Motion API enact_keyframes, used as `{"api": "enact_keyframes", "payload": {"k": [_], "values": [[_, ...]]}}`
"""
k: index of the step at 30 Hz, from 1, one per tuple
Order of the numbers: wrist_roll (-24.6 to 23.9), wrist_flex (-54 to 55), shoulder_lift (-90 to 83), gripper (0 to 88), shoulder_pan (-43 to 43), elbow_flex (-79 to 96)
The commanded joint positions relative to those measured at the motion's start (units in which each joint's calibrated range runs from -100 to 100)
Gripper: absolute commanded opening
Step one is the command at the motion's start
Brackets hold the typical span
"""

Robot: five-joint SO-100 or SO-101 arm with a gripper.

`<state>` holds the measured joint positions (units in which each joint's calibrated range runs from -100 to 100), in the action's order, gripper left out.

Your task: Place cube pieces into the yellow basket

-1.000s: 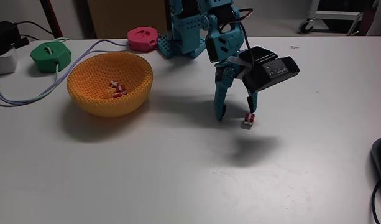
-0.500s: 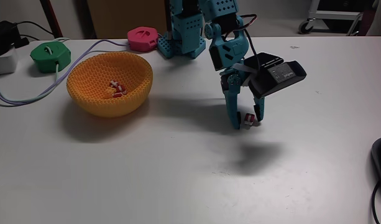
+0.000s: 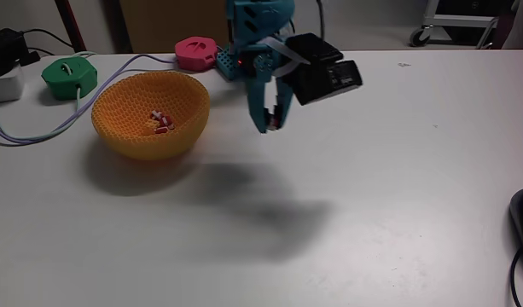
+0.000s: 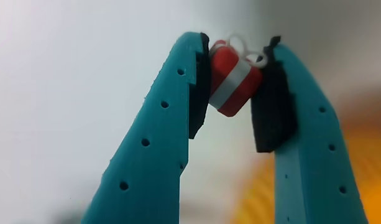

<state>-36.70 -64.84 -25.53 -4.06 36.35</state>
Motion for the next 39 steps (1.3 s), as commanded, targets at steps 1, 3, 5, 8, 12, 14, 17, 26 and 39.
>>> {"api": "enact_keyframes", "payload": {"k": [1,3,5,8,12,14,17,26,39], "values": [[7.8,-12.4,-7.8,0.0,15.2,-5.2],[11.2,-13.6,-10.3,0.0,23.6,-3.0],[14.2,-13.9,-10.6,0.0,30.6,-0.6],[15.9,-12.7,-10.0,0.0,37.8,3.9],[21.5,-12.9,-10.3,40.1,39.4,3.0],[22.4,-14.4,-10.5,42.9,39.4,1.6],[23.1,-15.8,-10.5,43.7,39.4,-0.5],[20.3,-9.2,-13.0,0.0,26.9,-7.6],[28.8,-8.8,-41.5,0.0,5.2,21.9]]}}
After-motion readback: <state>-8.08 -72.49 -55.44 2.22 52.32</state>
